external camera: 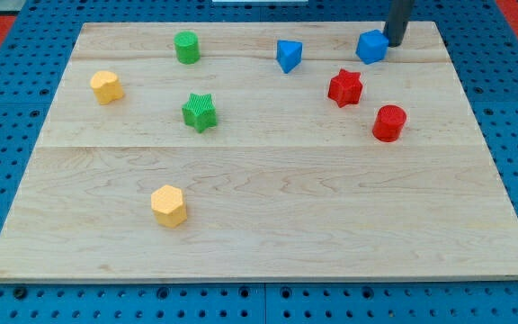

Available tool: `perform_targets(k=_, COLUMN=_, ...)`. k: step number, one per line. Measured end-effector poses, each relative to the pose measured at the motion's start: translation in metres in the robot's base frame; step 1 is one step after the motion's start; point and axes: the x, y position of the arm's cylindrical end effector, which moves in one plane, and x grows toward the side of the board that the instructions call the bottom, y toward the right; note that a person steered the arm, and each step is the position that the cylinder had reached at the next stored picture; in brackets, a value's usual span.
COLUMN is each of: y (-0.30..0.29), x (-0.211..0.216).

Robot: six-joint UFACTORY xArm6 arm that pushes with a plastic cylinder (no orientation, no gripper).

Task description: Push red star a bit right

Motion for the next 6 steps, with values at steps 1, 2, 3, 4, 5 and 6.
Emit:
perform_targets(k=1, y=0.051, x=0.004)
perform_targets(k=2, y=0.088, x=0.027)
perform_targets(k=3, y=0.071, x=0.062)
perform_targets(k=4, y=0.040, x=0.061)
perform_targets(k=5, y=-0.005, x=0.061)
perform_targets(k=6, y=-0.033, x=0.048)
